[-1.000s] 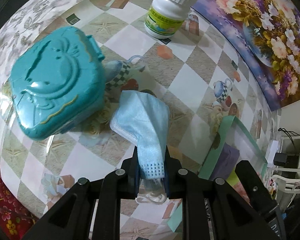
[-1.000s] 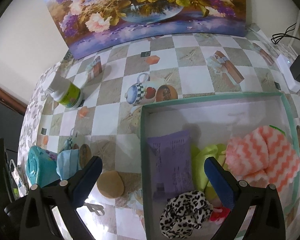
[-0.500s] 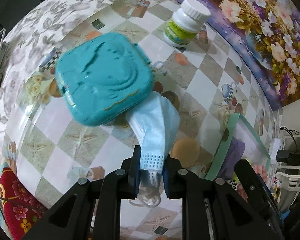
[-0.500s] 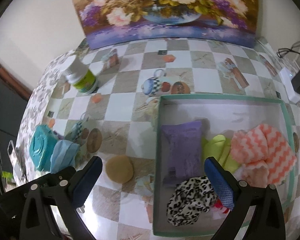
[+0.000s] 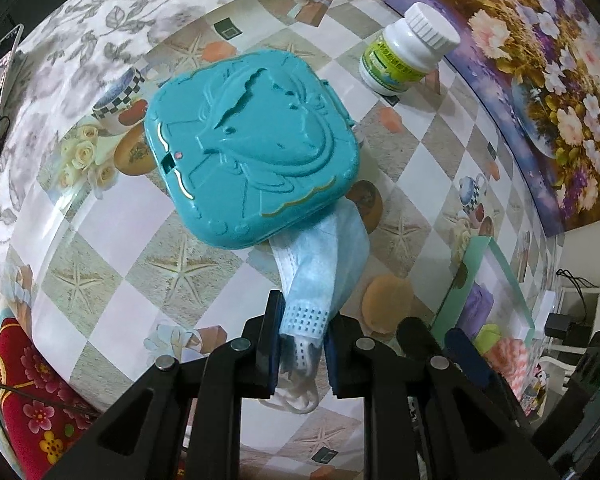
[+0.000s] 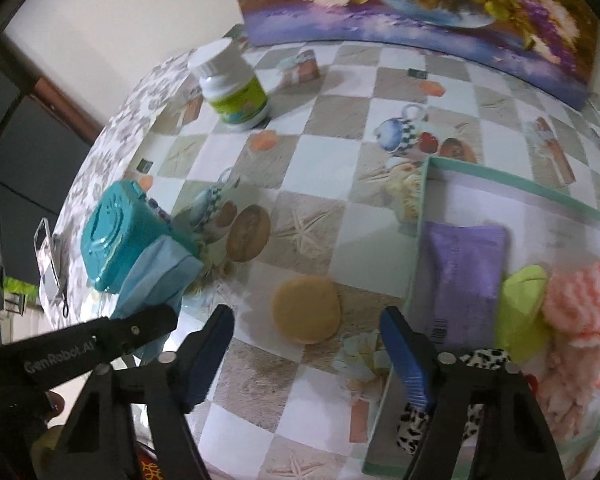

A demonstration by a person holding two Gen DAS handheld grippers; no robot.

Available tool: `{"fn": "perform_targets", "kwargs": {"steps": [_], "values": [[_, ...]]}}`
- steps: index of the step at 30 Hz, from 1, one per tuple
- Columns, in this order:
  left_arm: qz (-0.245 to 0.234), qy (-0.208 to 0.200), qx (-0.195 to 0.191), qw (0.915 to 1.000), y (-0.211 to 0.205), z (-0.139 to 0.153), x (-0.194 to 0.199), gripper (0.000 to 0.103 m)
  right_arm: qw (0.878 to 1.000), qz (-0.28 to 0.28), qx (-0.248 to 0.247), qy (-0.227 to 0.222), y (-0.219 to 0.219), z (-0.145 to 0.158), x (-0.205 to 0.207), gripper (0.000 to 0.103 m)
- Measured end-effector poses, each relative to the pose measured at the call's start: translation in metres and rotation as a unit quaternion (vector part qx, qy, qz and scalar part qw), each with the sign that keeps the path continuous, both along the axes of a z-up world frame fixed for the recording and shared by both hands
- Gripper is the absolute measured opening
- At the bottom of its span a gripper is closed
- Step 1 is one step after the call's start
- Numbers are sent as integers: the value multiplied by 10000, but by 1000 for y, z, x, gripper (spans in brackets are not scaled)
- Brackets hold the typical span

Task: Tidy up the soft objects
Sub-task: 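Grasp the blue face mask with the left gripper while the right gripper grasps the tan sponge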

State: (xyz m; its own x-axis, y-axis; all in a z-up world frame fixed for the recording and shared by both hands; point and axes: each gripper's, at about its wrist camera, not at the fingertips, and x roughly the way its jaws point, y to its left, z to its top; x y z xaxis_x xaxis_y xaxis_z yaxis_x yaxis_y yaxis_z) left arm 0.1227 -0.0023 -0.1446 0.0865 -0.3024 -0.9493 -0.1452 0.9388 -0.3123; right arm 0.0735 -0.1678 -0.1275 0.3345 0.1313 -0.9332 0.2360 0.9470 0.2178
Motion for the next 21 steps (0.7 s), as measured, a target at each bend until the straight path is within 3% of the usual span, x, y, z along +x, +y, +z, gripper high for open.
{"fn": "perform_targets", "kwargs": {"steps": [8, 14, 21], "values": [[203, 230, -97, 9995, 6, -9, 5, 19, 9997, 240, -49, 7, 9, -7, 8, 73], [293, 380, -165, 9987, 8, -14, 9, 19, 9987, 387, -143, 311, 14, -29, 14, 67], [296, 423, -217, 9984, 3, -15, 13, 19, 9968, 401, -429, 533, 16, -45, 17, 67]]}}
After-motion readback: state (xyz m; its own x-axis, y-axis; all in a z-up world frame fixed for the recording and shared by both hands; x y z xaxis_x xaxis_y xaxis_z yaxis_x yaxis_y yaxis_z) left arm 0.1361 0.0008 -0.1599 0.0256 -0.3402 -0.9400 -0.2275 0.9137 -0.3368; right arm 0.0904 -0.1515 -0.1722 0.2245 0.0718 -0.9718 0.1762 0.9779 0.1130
